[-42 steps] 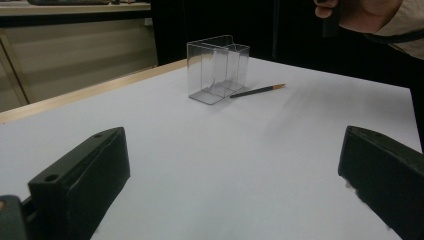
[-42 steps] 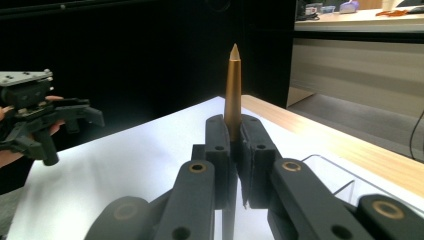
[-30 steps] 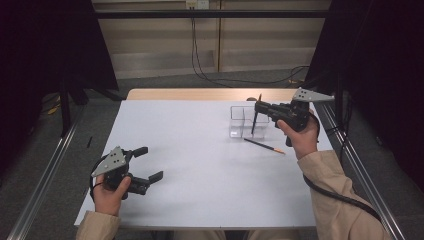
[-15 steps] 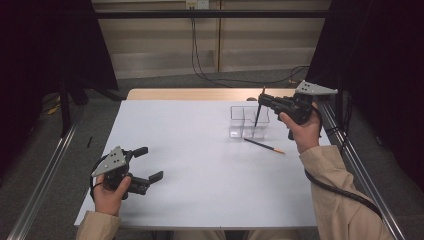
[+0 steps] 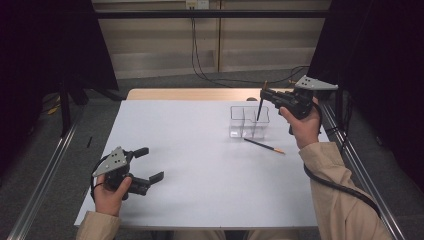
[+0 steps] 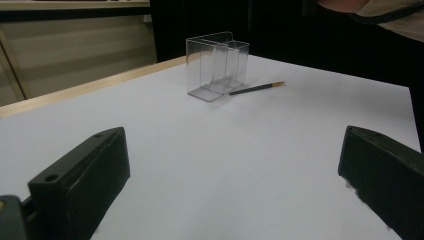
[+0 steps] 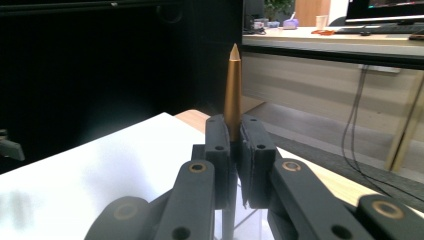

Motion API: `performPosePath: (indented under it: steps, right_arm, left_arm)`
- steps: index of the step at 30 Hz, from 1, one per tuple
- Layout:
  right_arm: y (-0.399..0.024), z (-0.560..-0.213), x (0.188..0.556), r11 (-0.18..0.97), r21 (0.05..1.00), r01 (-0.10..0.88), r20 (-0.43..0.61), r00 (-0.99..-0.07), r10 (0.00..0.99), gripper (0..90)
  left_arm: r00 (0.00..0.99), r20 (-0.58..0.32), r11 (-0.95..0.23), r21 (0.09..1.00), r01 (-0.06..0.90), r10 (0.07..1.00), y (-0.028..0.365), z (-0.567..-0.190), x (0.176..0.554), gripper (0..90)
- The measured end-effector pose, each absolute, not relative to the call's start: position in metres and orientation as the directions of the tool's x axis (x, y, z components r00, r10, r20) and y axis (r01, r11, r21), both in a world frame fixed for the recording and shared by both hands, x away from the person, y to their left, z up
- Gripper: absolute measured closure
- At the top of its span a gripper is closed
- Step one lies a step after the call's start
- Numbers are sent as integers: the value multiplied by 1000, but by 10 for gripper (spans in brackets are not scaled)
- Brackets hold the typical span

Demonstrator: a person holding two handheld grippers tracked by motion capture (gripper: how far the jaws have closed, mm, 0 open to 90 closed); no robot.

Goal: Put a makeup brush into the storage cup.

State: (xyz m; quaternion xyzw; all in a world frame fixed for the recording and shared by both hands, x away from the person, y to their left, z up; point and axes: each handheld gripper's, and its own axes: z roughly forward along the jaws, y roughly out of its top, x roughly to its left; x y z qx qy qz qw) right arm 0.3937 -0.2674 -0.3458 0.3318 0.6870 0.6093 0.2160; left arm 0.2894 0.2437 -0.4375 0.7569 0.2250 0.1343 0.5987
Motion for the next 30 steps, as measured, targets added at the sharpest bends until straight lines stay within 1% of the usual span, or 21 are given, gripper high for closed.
performPosePath:
  steps: [7, 13, 30]
  right_arm:
    - [-273, -344, 396, 29, 981, 194, 111, -668, 736, 838]
    - [-275, -343, 399, 45, 982, 184, 86, -647, 758, 838]
    - [-275, -363, 409, 48, 977, 207, 92, -614, 784, 838]
  left_arm:
    - [862, -67, -188, 965, 185, 503, 244, -438, 290, 0]
    - [862, -64, -189, 965, 182, 502, 244, -438, 289, 0]
    - [862, -61, -189, 966, 179, 504, 244, -437, 289, 0]
